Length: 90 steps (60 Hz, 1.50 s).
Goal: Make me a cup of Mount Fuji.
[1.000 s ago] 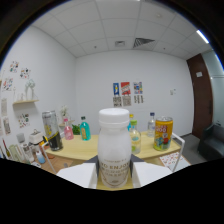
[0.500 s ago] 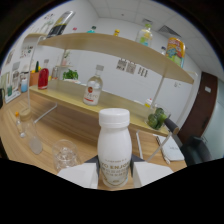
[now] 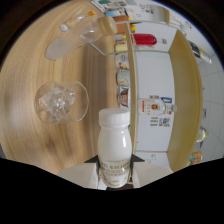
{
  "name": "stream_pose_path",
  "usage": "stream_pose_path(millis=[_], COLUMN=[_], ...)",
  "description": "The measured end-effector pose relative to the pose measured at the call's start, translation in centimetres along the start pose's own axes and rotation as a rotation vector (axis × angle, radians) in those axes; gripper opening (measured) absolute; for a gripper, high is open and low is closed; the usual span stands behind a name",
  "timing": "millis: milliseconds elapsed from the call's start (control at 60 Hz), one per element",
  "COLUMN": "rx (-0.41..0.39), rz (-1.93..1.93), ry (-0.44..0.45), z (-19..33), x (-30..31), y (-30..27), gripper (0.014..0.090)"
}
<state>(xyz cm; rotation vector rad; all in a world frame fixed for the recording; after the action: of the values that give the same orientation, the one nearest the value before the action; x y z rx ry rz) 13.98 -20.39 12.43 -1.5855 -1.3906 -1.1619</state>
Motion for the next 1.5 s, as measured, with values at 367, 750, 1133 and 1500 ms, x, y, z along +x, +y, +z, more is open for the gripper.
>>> stream_pose_path(millis=[367,750,1133,1500], rx=[-0.027,0.131,0.201,0.136], rz=[-0.360,0.326,1.374,1.530], ry=[0.012,0.010,-0.153,-0.284], z=[0.4,-2.5,-1.2,2.0], x=[0.0,3.2,-0.7,-7.1], y=[-1.2,-2.0,-1.3,-0.6], gripper=[0.0481,0.0485,0.0487,0.0493])
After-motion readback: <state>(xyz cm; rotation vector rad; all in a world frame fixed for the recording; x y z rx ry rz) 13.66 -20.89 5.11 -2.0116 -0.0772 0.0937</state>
